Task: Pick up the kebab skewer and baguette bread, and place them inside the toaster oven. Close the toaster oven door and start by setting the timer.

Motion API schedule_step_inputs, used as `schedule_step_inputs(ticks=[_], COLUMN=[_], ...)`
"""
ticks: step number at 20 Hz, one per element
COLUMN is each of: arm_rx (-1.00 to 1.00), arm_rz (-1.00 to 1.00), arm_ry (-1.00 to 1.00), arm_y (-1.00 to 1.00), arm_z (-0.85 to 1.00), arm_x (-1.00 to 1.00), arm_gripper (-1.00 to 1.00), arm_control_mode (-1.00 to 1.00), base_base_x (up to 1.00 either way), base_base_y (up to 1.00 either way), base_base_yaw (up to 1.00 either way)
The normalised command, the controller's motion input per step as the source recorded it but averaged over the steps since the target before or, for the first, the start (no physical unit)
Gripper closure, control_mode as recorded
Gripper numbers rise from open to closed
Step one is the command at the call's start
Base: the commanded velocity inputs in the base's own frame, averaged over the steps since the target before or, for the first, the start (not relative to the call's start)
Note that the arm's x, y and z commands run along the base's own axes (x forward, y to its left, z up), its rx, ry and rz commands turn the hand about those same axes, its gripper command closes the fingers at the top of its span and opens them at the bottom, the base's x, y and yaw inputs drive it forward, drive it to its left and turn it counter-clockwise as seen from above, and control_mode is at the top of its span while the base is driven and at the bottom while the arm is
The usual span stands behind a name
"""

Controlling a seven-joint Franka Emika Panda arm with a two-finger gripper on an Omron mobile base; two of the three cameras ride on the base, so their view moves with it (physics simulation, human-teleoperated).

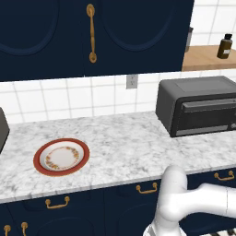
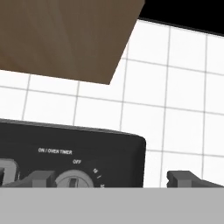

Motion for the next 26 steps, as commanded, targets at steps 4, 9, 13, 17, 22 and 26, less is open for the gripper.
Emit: schedule_step_inputs(ticks=[4, 9, 13, 17, 22, 26], arm_rx=[0.0, 0.0, 0.0, 0.0, 0.0, 0.0], arm_rz=[-0.01, -0.03, -0.04, -0.05, -0.04, -0.03], arm_ry=[0.0, 0.0, 0.0, 0.0, 0.0, 0.0], arm_y=[-0.25, -0.05, 0.0, -0.06, -0.14, -0.02], arm_z=[0.0, -0.09, -0.06, -0.11, -0.14, -0.3], arm_x=[-0.03, -0.01, 0.0, 0.02, 0.09, 0.18], arm_gripper=[-1.0, -1.0, -1.0, -1.0, -1.0, 1.0], arm_control_mode=[-1.0, -1.0, -1.0, -1.0, -1.0, -1.0], base_base_x=[0.0, 0.0, 0.0, 0.0, 0.0, 0.0], base_base_y=[0.0, 0.0, 0.0, 0.0, 0.0, 0.0], base_base_yaw=[0.0, 0.0, 0.0, 0.0, 0.0, 0.0])
